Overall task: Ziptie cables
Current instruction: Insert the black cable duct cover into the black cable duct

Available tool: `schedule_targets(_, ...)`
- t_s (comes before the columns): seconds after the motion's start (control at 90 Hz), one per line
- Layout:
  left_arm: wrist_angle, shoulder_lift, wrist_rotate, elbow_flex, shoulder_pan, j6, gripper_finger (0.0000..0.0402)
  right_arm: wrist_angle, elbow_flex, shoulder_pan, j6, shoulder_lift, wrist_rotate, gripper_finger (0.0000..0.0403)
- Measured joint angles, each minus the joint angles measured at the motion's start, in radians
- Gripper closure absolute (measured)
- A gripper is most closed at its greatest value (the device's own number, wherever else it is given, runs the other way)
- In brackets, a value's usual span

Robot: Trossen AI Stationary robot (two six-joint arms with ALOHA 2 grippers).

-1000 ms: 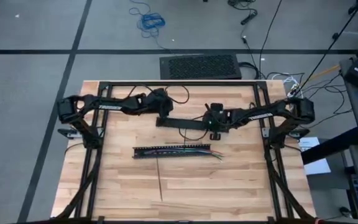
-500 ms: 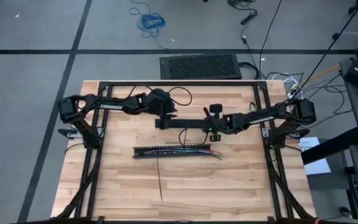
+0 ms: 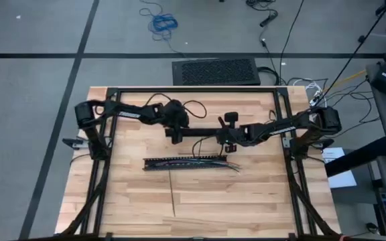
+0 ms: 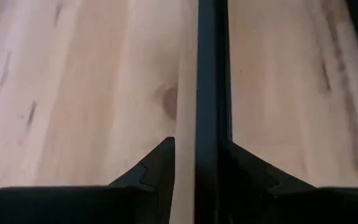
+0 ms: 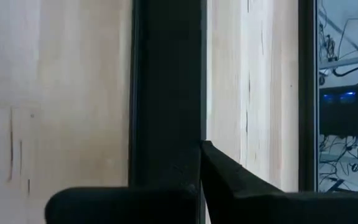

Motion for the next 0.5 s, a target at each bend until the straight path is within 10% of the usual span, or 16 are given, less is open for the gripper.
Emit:
schedule_targets(0.2,0.011,0.039,0.000,0.001,0.000,0.025,0.0295,0.004,0.001,0.009,-0.018,0.000,0.028,0.0402)
schedule_targets(0.344,0.011,0.040,-0.008,0.001,-0.027,0.063,0.0381,0.005,0.001,0.009,-0.005,0.000,0.033,0.0402)
schedule_targets(0.5,0.014,0.034,-0.161,0.001,-0.082,0.095,0.0395,-0.003,0.001,0.017,0.063,-0.004,0.023,0.0400)
